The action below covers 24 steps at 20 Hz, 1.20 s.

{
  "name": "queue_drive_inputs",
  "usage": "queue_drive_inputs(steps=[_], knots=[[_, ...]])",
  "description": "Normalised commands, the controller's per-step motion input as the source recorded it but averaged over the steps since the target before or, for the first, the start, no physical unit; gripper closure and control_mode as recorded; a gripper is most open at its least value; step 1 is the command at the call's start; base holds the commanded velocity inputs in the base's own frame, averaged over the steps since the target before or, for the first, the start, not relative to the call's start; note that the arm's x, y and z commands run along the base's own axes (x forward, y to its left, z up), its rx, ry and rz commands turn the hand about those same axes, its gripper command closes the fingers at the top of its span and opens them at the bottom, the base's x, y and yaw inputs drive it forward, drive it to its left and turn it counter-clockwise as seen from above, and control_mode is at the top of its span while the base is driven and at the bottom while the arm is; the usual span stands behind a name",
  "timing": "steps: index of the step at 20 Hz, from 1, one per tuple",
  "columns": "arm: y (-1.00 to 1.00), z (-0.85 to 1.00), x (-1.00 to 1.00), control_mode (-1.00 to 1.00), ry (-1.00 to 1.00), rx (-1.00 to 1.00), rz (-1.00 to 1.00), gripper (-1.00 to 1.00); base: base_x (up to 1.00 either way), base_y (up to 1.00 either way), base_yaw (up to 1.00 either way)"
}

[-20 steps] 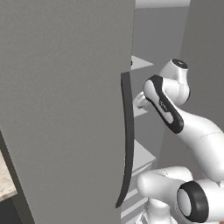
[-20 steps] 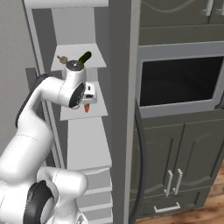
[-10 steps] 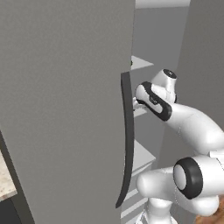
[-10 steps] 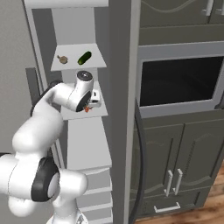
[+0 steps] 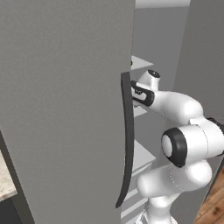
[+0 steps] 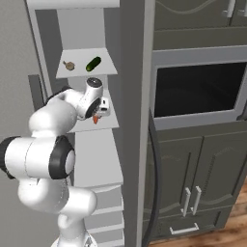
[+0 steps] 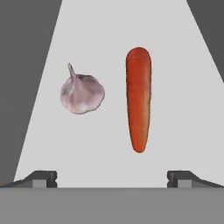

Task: Take the garlic and carrot from the second highest rack and move them to the highest rack where the cucumber and garlic are located, to maximize freezer space. Close the freezer door after rearranging.

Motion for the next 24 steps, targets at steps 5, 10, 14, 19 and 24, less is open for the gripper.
queue_drive_inputs(steps=[5,10,14,19,24], knots=[[0.0,-0.17,0.6,-1.0,0.08,0.06,0.0,-1.0,0.0,0.0,0.0],[0.0,-0.24,0.54,-1.0,0.08,0.01,0.0,-1.0,0.0,0.0,0.0],[0.05,-0.28,0.41,-1.0,0.03,0.0,0.0,-1.0,0.0,0.0,0.0],[0.14,-0.25,0.15,-1.0,0.0,0.0,0.0,-1.0,0.0,0.0,0.0],[0.24,-0.27,0.26,-1.0,0.01,0.0,0.0,1.0,0.0,0.0,0.0]])
